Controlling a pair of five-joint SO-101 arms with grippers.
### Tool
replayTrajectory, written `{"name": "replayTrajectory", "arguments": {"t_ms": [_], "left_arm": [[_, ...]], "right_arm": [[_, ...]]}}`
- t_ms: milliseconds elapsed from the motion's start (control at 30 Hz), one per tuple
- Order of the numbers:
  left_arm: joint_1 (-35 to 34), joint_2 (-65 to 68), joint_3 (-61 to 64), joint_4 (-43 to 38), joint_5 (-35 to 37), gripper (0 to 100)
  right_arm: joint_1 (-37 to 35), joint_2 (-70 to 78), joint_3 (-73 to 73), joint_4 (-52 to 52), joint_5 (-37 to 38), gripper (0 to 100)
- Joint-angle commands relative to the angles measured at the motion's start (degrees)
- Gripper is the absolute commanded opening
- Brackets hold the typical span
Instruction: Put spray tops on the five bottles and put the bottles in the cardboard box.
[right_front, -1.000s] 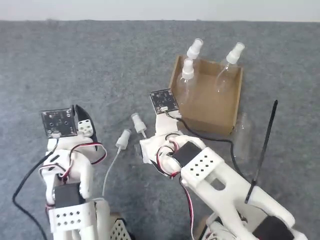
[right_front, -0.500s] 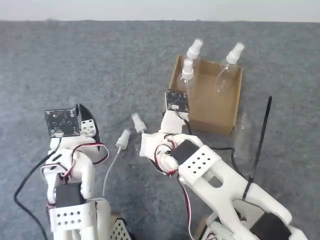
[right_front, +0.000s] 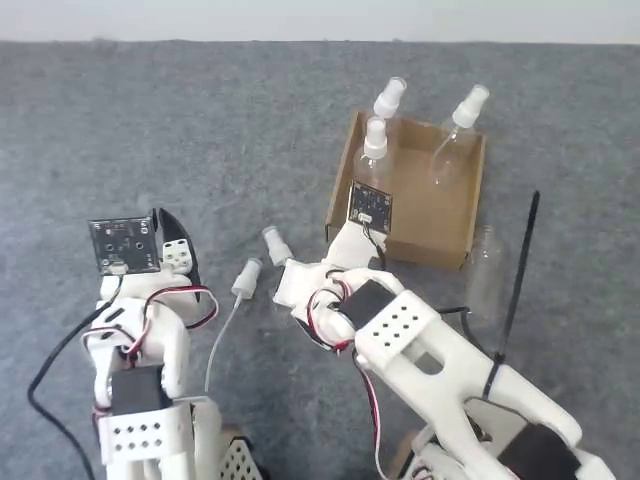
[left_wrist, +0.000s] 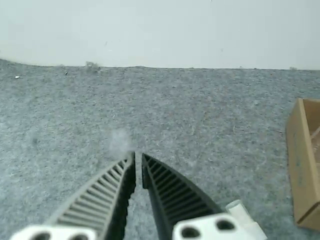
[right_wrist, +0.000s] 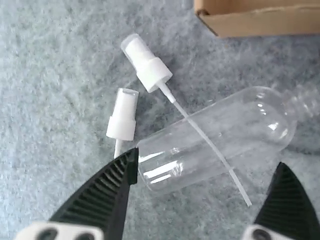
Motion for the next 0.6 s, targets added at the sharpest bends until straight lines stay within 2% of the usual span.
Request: {"name": "replayTrajectory", "arguments": {"t_ms": [0, 400, 500, 567], "left_arm": [[1.8, -0.4, -2.2, -1.6, 0.2, 1], [1.8, -0.5, -2.1, -1.5, 0.2, 1], [1.9, -0.9, -1.4, -1.8, 0.2, 1], [1.9, -0.9, -1.3, -1.8, 0.2, 1]], "right_arm": [[2.1, 4.5, -3.8, -3.8, -0.9, 34.3], [2.4, 10.2, -6.3, -2.8, -0.4, 34.0], [2.9, 9.8, -5.6, -1.0, 0.5, 28.9], [3.9, 9.8, -5.6, 0.5, 4.2, 23.6]]}}
